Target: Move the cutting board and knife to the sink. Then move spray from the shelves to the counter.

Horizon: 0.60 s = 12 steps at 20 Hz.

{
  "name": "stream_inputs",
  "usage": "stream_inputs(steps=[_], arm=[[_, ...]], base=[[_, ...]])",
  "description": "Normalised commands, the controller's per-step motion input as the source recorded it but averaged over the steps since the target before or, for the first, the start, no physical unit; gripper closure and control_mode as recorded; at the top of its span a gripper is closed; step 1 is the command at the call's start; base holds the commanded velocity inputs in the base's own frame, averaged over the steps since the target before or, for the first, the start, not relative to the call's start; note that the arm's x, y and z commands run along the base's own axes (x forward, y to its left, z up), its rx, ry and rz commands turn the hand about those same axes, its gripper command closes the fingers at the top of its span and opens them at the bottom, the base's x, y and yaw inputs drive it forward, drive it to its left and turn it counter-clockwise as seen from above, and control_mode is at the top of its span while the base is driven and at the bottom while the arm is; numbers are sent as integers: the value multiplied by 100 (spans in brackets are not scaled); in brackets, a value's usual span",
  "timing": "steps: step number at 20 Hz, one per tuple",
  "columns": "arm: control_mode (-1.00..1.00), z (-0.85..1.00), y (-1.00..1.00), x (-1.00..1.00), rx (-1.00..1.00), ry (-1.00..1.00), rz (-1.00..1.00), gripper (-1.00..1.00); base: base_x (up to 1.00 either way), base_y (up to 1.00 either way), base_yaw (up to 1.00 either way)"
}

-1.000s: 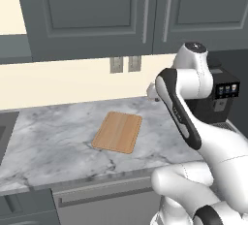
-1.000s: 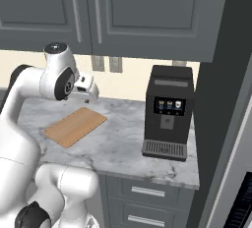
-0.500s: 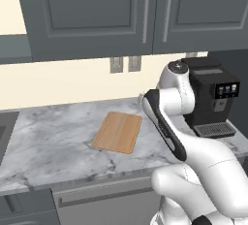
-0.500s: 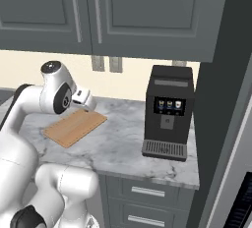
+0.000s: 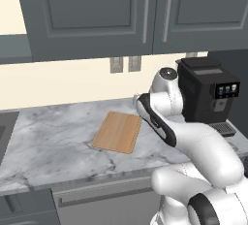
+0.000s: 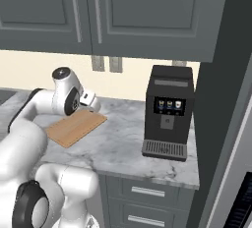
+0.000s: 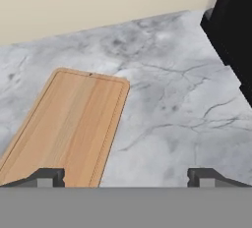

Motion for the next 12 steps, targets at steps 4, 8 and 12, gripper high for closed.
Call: stream_inputs(steps=[4, 8, 12], arm=[[-100, -14, 0, 61, 5, 9, 0, -100], [-100, -14, 5, 60, 10, 11, 0, -100], [-100, -28, 25, 52, 0, 4, -1, -100]], base=[[0, 0, 0], [0, 0, 0], [0, 0, 0]])
